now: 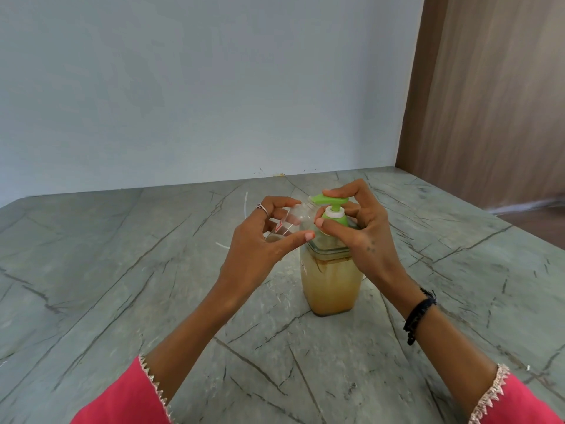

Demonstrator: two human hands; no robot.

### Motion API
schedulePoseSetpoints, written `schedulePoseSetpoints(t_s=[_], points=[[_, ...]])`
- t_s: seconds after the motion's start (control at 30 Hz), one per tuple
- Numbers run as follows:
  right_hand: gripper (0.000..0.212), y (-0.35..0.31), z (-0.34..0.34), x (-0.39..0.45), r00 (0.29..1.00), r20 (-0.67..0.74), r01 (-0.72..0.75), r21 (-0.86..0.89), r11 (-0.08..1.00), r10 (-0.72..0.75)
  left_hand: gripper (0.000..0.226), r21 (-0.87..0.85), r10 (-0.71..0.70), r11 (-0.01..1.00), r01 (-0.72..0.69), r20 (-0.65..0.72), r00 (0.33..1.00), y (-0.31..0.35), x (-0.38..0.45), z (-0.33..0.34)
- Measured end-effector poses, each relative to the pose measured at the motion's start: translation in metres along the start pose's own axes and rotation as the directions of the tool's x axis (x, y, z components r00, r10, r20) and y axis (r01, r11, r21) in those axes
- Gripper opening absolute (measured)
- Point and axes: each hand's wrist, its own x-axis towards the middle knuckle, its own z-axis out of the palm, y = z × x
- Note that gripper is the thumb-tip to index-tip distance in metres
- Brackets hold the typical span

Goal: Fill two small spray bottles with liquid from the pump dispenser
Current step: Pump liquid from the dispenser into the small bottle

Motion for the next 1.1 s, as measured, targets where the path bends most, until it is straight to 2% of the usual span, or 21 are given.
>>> schedulePoseSetpoints(t_s=[0.17,0.33,0.63,0.97,1.1], points=[[0.027,-0.002,0.0003,0.0009,1.0,-0.004,0.002,0.004,1.0,-0.002,0.044,-0.009,-0.006,1.0,0.006,0.002,1.0,-0.0009,-0.0015,0.0009],[0.041,-0.0008,0.0008,-0.0009,0.998,0.024,0.053,-0.055,0.997,-0.052,0.044,-0.01,-0.012,1.0,0.012,-0.004,1.0,-0.001,0.0001,0.0001],[0.04,0.0001,0.0008,-0.0015,0.998,0.026,0.059,-0.055,0.997,-0.057,0.044,-0.002,-0.003,1.0,0.003,-0.005,1.0,-0.003,0.0009,-0.0004],[0.026,-0.0032,0.0015,0.003,1.0,-0.031,0.001,-0.02,1.0,-0.002,0.043,0.0,0.002,1.0,-0.002,0.006,1.0,-0.0033,-0.0012,0.0013],[0.037,-0.0014,0.0012,-0.0004,1.0,-0.005,0.029,-0.044,0.999,-0.029,0.042,0.0,-0.001,1.0,0.001,-0.004,1.0,-0.0026,-0.0002,0.0001]])
